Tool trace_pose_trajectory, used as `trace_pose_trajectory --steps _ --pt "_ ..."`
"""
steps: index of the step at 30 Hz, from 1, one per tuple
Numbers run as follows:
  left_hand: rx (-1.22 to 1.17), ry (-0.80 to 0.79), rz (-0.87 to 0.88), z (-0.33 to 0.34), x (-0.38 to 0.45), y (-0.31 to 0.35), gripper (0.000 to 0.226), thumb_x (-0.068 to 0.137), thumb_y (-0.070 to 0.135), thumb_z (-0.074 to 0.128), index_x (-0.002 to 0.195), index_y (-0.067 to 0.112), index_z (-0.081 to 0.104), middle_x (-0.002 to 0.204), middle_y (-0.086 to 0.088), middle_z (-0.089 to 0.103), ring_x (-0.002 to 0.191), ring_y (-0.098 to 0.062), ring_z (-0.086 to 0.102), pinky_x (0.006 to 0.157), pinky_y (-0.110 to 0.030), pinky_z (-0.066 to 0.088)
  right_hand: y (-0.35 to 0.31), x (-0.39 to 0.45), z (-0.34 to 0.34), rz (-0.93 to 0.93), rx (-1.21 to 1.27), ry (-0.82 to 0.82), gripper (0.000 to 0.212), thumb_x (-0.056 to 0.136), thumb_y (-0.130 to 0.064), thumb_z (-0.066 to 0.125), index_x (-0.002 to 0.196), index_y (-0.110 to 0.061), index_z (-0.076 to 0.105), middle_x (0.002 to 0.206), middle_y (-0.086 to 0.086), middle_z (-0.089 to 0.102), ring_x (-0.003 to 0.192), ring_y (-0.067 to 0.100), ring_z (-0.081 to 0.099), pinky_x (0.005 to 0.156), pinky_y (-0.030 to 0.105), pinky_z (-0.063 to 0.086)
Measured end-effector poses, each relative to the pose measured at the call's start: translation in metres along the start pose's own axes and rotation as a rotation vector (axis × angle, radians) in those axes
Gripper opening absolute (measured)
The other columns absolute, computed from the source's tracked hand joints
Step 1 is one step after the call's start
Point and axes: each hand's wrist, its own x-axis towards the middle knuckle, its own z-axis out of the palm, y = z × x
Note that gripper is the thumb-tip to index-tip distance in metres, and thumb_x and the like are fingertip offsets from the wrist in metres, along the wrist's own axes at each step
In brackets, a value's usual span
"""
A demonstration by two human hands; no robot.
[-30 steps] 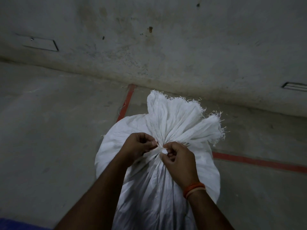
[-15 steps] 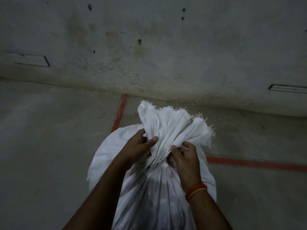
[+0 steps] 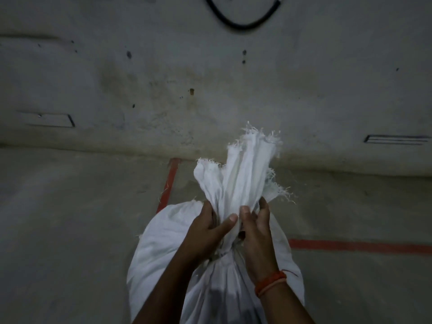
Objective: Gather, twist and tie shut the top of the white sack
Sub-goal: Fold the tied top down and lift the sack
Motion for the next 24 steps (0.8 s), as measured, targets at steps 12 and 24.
trace_pose_trajectory --steps 12,24 --pt "0.134 -0.098 0.035 0.009 -0.021 -0.015 0.115 0.069 0.050 0.087 0.157 0.032 0.016 0.156 0.016 0.040 0.143 0.000 0.040 0.119 -0.036 0.038 0.016 0.002 0.000 0.053 -0.020 0.091 0.026 0.095 -0.023 0.061 0.122 -0.023 0.064 0.115 0.002 0.074 0.103 0.016 0.072 0.089 0.035 0.058" --pt "0.003 -0.166 -0.075 0.004 -0.012 0.001 0.065 0.082 0.026 0.080 0.136 0.033 0.045 0.126 0.018 0.063 0.106 0.016 0.063 0.084 -0.009 0.053 0.006 0.019 0.001 -0.028 0.007 0.114 0.023 0.095 -0.024 0.061 0.118 -0.021 0.066 0.112 0.005 0.075 0.103 0.022 0.072 0.095 0.050 0.056"
